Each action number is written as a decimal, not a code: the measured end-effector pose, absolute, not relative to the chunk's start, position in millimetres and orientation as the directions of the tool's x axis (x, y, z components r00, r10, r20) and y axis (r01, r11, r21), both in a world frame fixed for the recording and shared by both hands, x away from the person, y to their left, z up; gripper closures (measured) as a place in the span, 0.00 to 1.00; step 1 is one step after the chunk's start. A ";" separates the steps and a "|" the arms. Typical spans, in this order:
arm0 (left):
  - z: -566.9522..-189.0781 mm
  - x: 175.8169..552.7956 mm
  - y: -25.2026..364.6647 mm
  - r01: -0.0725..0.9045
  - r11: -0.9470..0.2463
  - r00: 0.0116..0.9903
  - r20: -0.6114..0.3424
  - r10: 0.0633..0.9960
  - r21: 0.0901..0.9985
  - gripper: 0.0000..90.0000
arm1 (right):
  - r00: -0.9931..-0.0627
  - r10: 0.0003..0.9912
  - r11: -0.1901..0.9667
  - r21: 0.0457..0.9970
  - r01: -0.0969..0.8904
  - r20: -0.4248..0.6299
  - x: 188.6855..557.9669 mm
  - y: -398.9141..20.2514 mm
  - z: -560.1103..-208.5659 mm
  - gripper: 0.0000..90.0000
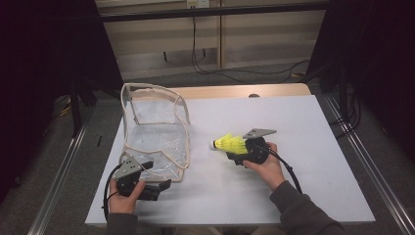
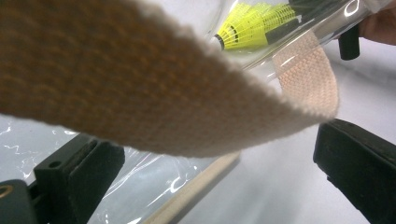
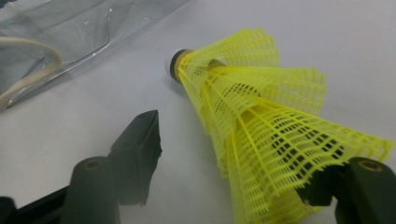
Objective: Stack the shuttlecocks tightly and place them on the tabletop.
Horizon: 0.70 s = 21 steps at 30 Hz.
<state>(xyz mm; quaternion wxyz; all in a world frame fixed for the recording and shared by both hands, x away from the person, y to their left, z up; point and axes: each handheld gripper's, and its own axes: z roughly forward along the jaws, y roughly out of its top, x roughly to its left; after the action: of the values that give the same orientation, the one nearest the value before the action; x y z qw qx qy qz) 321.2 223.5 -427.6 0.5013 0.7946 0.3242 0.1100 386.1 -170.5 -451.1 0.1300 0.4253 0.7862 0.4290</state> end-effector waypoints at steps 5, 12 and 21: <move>-427.6 321.1 223.4 0.405 -0.287 0.765 -0.150 0.626 0.868 0.02 | -0.595 0.789 0.264 0.790 0.553 0.153 386.7 -168.6 -451.9 0.46; -427.7 321.3 223.4 0.405 -0.285 0.765 -0.151 0.626 0.869 0.02 | -0.598 0.789 0.266 0.800 0.537 0.139 386.7 -164.1 -452.0 0.55; -427.6 321.3 223.6 0.404 -0.287 0.766 -0.150 0.625 0.869 0.02 | -0.571 0.811 0.254 0.804 0.537 0.125 389.1 -161.4 -454.0 0.63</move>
<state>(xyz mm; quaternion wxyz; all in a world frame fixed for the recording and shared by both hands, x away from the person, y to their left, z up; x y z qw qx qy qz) 321.3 223.6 -427.6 0.5017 0.7945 0.3241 0.1101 389.1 -161.4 -454.0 0.1598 0.4347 0.7755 0.4291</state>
